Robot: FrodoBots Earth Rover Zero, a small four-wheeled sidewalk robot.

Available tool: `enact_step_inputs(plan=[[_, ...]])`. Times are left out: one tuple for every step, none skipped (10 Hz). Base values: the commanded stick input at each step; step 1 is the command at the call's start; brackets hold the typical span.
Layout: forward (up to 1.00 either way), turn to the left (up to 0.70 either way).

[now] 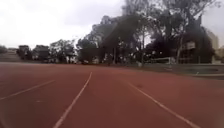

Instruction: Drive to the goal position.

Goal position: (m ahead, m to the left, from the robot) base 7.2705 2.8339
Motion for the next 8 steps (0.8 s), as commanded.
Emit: enact_step_inputs(plan=[[0.45, 0.0], [0.45, 0.0], [0.45, 0.0], [0.45, 0.0], [0.45, 0.0], [0.45, 0.0], [0.45, 0.0], [0.45, 0.0]])
